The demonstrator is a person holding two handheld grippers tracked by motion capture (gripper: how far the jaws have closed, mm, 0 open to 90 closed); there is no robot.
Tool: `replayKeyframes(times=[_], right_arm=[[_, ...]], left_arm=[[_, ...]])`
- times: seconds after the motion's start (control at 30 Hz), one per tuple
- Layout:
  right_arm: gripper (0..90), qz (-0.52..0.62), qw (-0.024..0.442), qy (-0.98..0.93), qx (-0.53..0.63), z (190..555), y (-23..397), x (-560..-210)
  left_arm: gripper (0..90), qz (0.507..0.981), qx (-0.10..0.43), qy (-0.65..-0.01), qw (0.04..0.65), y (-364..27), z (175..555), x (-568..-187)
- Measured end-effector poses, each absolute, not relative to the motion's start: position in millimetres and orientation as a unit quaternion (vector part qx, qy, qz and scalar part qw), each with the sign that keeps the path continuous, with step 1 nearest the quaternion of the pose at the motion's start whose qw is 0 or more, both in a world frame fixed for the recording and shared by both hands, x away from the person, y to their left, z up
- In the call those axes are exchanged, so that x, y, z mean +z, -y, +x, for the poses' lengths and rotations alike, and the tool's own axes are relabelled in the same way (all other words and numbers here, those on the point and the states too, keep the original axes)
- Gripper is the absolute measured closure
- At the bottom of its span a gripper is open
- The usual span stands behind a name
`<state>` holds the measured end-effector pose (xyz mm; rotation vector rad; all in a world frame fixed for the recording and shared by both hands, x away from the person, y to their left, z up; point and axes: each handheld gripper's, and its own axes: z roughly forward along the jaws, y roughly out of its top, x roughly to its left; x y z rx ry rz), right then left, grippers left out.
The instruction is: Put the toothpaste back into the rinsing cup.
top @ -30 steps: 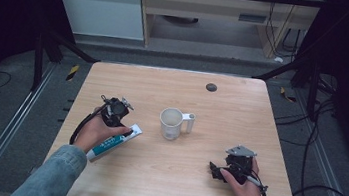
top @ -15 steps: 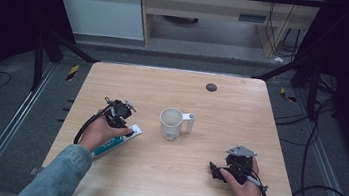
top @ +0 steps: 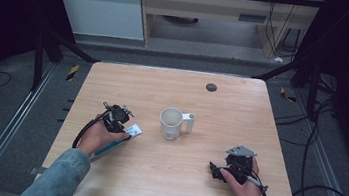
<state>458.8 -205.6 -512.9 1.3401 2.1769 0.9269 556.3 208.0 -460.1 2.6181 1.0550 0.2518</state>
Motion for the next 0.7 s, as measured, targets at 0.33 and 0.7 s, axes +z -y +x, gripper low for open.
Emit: replayKeyframes(times=[0.33, 0.7], right_arm=[[0.6, 0.479, 0.211, -0.784, 0.334, 458.9, 206.0, -513.1], [0.6, 0.479, 0.211, -0.784, 0.334, 458.9, 205.9, -513.1]], left_arm=[[51.8, 0.917, 0.078, -0.363, 0.143, -205.7, 557.5, -464.3], [52.9, 0.916, 0.070, -0.367, 0.146, -207.3, 559.2, -466.1]])
